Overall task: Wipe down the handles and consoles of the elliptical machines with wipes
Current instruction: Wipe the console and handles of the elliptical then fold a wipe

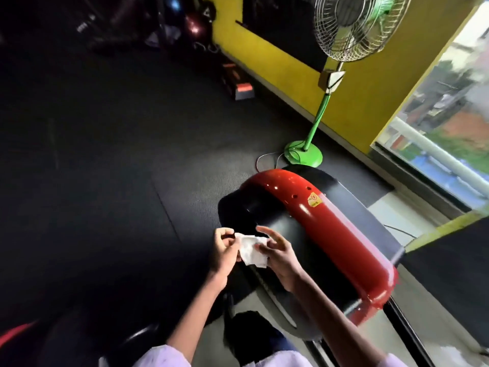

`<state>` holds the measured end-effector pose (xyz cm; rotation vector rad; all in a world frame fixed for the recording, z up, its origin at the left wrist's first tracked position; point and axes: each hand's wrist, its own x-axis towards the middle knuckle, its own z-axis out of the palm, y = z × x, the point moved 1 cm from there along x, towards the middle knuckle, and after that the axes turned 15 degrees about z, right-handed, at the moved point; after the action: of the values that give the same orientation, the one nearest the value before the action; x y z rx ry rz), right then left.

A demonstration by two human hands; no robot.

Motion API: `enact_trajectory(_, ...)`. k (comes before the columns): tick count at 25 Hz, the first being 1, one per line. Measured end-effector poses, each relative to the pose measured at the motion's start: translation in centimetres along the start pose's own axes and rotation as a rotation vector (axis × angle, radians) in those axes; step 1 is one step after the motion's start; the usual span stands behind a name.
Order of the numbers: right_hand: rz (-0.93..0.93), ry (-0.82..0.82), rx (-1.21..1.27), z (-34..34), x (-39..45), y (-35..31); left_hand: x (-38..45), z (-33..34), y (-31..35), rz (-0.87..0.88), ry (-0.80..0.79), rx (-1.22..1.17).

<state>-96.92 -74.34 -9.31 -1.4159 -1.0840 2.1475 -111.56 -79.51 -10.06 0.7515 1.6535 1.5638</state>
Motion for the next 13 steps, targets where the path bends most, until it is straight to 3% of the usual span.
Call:
enact_trajectory(5, -0.032, -0.028, -0.164, 6.4, 10.7, -4.3, 10.7, -5.2, -0.7, 0.1, 0.012, 0.196)
enact_trajectory(10, -0.192, 0.138, -0.529, 12.5, 23.8, -10.9, 24.5, -9.5, 0.3, 0.103, -0.004, 0.337)
enact_trajectory(13, -0.281, 0.208, -0.724, 14.9, 29.3, -16.2, 33.8, -11.1, 0.3, 0.199, -0.032, 0.474)
